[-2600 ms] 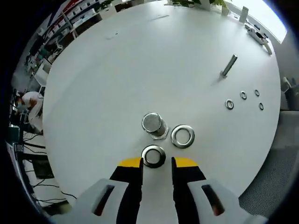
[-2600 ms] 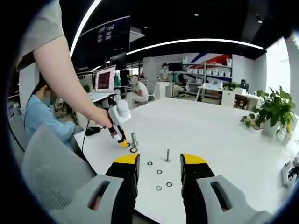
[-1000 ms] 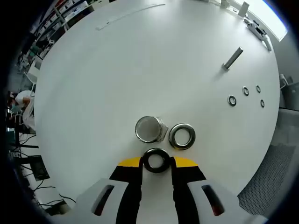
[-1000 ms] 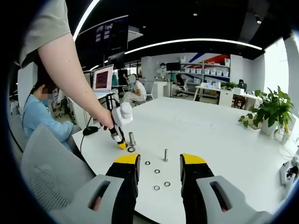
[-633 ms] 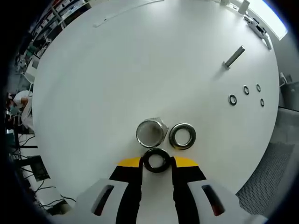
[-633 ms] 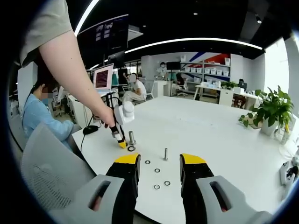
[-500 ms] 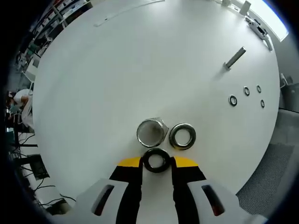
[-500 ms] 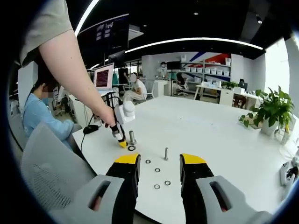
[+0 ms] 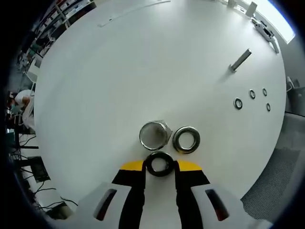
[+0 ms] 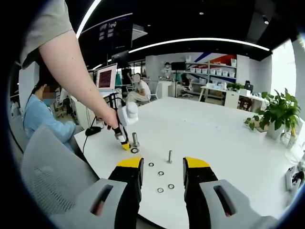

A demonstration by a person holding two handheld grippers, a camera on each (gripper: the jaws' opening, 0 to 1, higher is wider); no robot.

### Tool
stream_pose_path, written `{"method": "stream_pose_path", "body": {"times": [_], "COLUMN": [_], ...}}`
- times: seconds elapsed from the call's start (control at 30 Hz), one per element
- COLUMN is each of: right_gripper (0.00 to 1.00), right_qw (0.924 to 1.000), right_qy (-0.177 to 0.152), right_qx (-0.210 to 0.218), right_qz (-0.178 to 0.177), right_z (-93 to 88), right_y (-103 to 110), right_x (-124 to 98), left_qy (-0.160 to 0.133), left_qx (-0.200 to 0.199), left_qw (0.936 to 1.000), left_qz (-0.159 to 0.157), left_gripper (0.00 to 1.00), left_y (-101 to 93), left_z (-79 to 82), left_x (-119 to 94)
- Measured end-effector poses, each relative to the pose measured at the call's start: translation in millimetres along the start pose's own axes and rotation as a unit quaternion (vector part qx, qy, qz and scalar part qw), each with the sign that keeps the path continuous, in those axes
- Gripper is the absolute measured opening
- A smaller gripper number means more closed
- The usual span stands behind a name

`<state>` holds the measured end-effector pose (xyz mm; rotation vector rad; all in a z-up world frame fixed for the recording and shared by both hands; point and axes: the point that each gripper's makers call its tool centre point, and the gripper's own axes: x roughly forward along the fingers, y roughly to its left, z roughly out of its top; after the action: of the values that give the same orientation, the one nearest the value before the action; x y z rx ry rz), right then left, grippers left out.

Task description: Place the washer onto the threaded stud by aligning its center hole with the stud, sliding it down to the base, and recovering from edge contact or off-axis alignment until the washer reaches the visible bottom stop.

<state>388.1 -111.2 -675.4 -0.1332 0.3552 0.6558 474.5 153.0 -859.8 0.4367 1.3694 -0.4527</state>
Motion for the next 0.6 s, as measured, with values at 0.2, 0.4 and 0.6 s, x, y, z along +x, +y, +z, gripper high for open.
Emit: {"method": "stream_pose_path", "body": {"times": [0.2,0.4,0.6], "right_gripper": [0.35,0.35,0.35], "right_qw": [1.0000,1.0000,1.0000], "right_qy": [-0.002,-0.003,-0.002], "right_qx": [0.000,0.001,0.001], "right_qz": [-0.001,-0.001,0.001], "right_z": [0.6,1.0,0.7], "right_y": [-0.4,-0.3,0.4], "right_x": [-0.4,-0.8,-0.4], "left_qy": [0.001,0.002,0.005], "left_qx": [-0.004,-0.001,-0.005], "left_qw": [1.0000,1.0000,1.0000], "left_qz": [0.002,0.000,0.004], "left_gripper": [0.21,0.21,0.21], "left_y": [0.5,-1.4,-1.5], "left_z": [-0.5,-0.3,-0.4], "left_x": [0.2,1.7,2.3]}}
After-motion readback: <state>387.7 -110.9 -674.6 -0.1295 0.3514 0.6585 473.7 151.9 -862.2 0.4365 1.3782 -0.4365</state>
